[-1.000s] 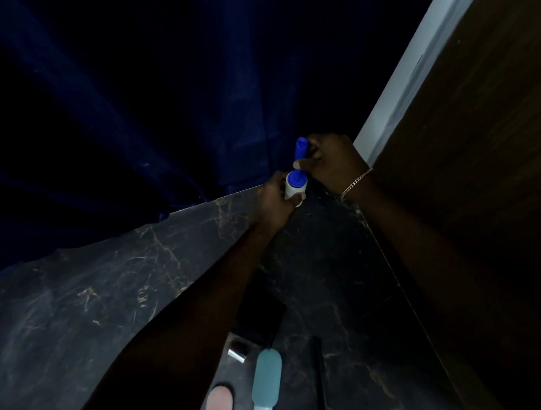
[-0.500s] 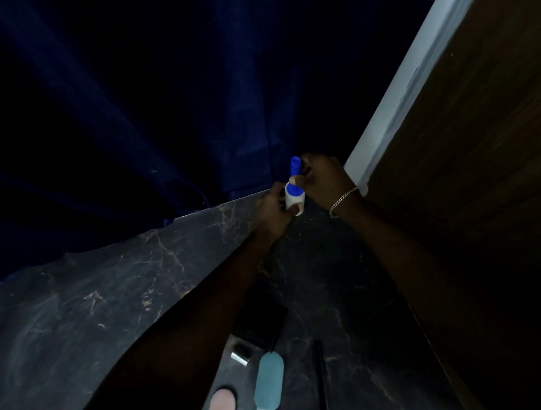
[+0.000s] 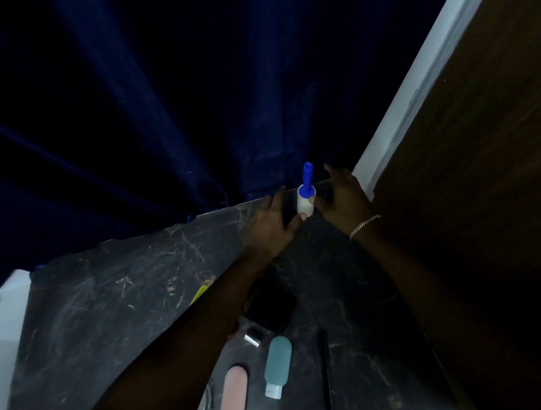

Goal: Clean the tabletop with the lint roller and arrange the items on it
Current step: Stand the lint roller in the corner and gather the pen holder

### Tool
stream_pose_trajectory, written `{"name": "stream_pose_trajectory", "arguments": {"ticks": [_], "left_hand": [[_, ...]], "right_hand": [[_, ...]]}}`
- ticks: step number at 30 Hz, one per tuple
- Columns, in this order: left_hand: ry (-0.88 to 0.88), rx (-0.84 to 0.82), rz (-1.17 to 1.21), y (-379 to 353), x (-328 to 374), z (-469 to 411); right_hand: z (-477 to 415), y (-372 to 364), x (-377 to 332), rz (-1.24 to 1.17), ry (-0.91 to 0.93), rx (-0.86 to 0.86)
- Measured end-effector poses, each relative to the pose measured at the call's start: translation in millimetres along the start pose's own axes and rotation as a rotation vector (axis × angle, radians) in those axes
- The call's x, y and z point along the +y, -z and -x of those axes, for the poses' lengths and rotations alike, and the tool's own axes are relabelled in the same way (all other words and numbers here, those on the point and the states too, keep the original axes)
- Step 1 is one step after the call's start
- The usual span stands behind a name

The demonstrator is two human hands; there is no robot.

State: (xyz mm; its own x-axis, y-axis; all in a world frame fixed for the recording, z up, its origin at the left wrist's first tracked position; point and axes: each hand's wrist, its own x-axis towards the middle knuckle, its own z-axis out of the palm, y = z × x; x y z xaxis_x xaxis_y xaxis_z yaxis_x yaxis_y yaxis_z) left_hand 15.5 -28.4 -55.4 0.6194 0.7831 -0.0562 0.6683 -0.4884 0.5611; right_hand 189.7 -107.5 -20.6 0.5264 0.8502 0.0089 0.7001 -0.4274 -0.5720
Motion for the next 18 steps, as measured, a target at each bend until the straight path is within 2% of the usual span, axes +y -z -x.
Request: {"name": "stream_pose_trajectory", "arguments": {"ticks": [6,8,12,18], "left_hand": [[-0.116,0.115,-0.249,41,-12,75],[-0.093,0.133,-0.261,49,-19,105],[0.027,0.168,-0.227,53,-33,158],[0.290,0.212,0.062,38,-38,207]], "right_hand": [[69,8,-21,0.157,0.210,0.091],[94,-1,-33,0.114,0.229,0.084],[131,-32,-48,-0.168,0.211,-0.070],[150,-78,-63,-0.157,0.034,-0.401]]}}
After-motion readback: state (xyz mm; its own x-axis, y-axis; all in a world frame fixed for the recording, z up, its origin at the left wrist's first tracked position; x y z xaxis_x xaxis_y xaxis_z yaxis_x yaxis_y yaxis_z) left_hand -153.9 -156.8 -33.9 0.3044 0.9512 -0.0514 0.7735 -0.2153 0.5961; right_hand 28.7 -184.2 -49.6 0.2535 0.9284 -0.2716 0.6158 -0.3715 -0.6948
